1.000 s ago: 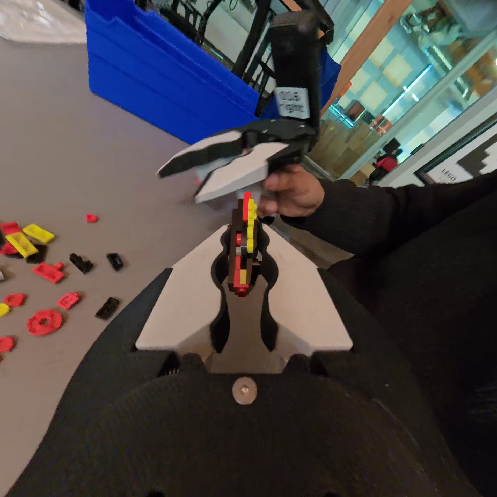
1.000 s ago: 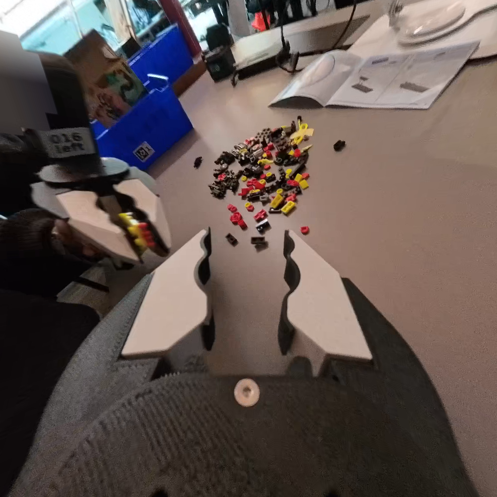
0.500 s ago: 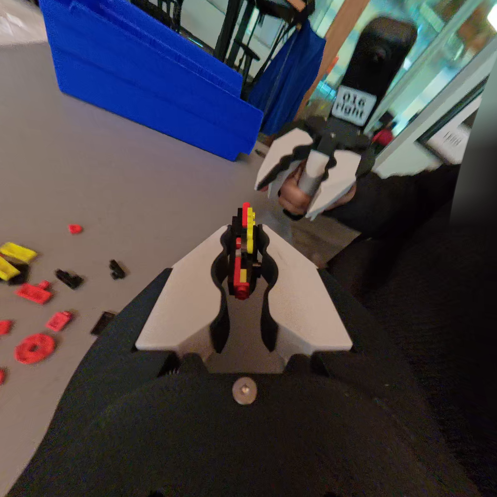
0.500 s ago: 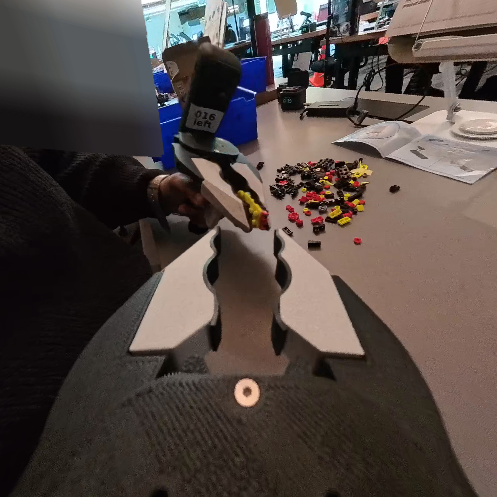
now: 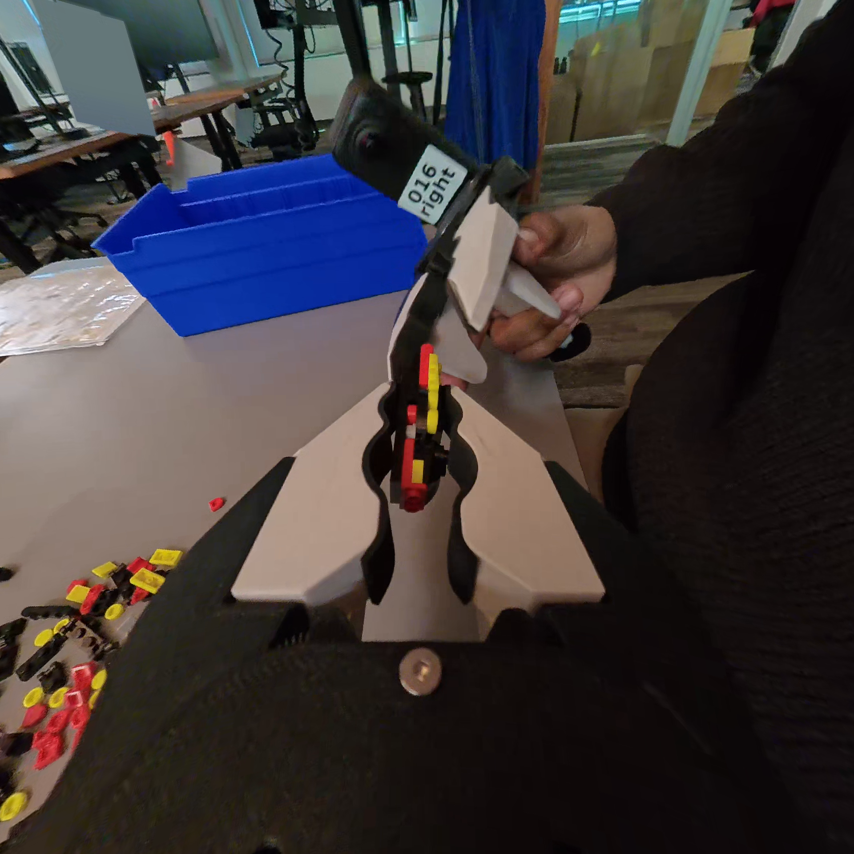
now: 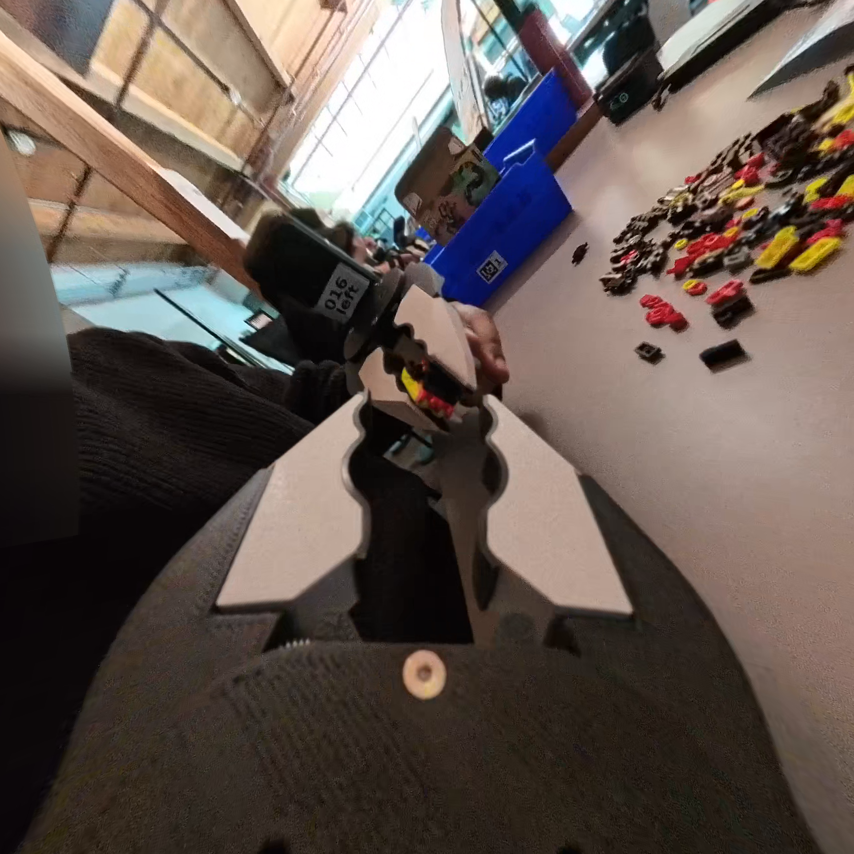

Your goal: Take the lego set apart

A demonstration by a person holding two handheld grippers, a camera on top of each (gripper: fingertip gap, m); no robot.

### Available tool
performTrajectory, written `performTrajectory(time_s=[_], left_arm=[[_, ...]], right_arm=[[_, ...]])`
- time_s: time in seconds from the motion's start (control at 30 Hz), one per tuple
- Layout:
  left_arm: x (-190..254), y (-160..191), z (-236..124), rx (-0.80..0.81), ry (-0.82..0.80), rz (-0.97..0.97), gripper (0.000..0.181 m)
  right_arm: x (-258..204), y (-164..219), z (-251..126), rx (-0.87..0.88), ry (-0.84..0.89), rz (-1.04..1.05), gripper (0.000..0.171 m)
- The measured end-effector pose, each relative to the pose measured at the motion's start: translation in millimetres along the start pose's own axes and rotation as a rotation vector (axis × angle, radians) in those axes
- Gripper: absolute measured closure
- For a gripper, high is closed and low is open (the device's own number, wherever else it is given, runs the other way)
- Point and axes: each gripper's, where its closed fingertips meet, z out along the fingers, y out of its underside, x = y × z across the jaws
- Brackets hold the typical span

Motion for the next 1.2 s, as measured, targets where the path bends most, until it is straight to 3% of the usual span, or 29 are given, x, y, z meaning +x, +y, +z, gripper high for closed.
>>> performTrajectory(time_s=[0.13, 0.23, 0.3, 0.43, 0.53, 0.63, 0.73, 0.8, 1.2], left_arm=[[2, 6, 2, -0.042, -0.028, 0.08, 0.164], [3, 11, 6, -0.073, -0.039, 0.108, 0.164], [0, 12, 6, -0.079, -0.056, 0.099, 0.163], [-21, 16, 2, -0.107, -0.113, -0.056, 0.121], [-26, 8, -4, -0.01, -0.019, -0.353, 0.114], [-10, -18, -6, 0.154, 0.262, -0.726, 0.124], [-6, -34, -7, 0.263, 0.395, -0.91, 0.143], [-6, -40, -11, 0.309, 0.407, -0.909, 0.164], [-16, -39, -19, 0.336, 0.358, -0.865, 0.168]], right_arm=[[11, 9, 3, -0.027, -0.007, 0.132, 0.129], [8, 16, 6, -0.041, -0.035, 0.182, 0.147], [10, 14, 5, -0.017, -0.041, 0.207, 0.148], [5, -11, -7, 0.097, -0.036, 0.073, 0.149], [-7, -30, -18, 0.169, 0.031, -0.186, 0.15], [-17, -35, -20, 0.159, 0.141, -0.497, 0.152], [-25, -35, -16, 0.159, 0.207, -0.67, 0.153], [-23, -36, -17, 0.168, 0.218, -0.65, 0.153], [-6, -24, -13, 0.071, 0.214, -0.592, 0.164]])
